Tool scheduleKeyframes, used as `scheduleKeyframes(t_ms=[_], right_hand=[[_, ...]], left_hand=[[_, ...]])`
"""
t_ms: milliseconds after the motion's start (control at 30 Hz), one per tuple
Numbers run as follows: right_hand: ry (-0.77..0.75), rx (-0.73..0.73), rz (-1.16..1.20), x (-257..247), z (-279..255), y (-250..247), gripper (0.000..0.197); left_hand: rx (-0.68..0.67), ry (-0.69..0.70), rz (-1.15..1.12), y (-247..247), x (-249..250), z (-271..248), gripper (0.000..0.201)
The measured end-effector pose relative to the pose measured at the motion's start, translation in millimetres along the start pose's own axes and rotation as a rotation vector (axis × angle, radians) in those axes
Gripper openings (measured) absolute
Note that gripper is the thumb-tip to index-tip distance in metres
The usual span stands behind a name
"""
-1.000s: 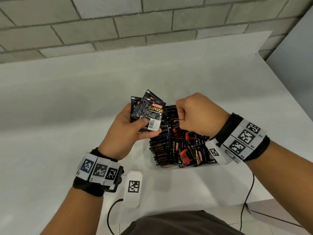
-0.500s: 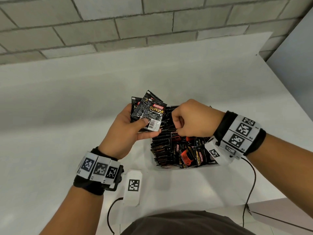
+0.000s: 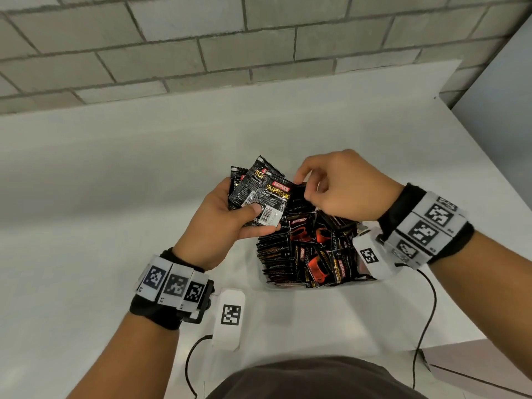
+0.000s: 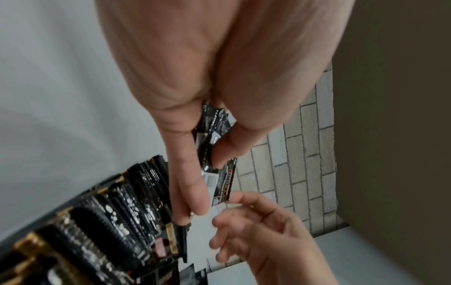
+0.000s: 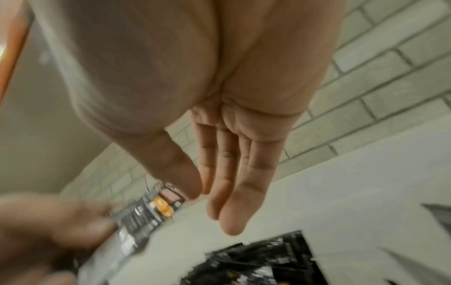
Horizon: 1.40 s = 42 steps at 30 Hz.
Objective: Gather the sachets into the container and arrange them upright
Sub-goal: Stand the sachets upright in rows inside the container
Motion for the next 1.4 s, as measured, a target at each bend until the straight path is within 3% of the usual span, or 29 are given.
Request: scheduleKeyframes(t_ms=[67,233,367,500,667,767,900,967,1033,1133,1300,1400], right_hand=[[-0.037,0.083,0.112,-8,-7,-4,0.022],[-0.022,0.097,0.185,-9,-8,1,0.043],[0.005,0.224,0.162,2,-15,-7,0.020],[-0.244,0.509,0.459,1,-32,-16,0.013],[-0.424,0.307,0.454,-5,-37,7,0.018],[-0.425,0.239,0.476,1,-36,10,0.002],[-0.339,0.124,0.470,3,-32,15,0.031],[-0.255,0.189,0.522,4,-29,14,0.041],[-0.122,0.277,0.463,5,-29,10,0.036],[-0.036,0.180,0.442,5,-28,9,0.019],[-0.071,0.283,0.526,11,-32,-1,0.012],[-0.032,0.177,0.436,22,-32,-4,0.016]], left_hand=[[-0.030,-0.005,-0.015,6,0,1,0.042],[-0.063,0.004,-0.046,16,1,4,0.040],[-0.019,-0.018,-0.123,15,2,2,0.028],[-0.036,-0.030,-0.117,15,1,0,0.029],[-0.127,-0.027,-0.245,25,4,0,0.036],[-0.124,-0.022,-0.266,26,8,1,0.036],[-0.143,-0.032,-0.062,28,7,1,0.042],[-0.151,-0.013,-0.039,28,5,0,0.047],[-0.145,0.016,-0.056,26,5,-2,0.051],[-0.152,0.013,-0.042,25,2,-2,0.054],[0.029,-0.013,0.112,6,1,-1,0.036],[0.113,-0.021,0.038,-8,4,-3,0.019]])
Point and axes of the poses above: each hand's wrist, its own z-axis towards the middle knuckle, its own y-axis out of the palm, x = y × z, the point moved 2 cm from there along z, towards the middle knuckle, and after that the axes turned 13 degrees about -x, right-handed, at the moved point
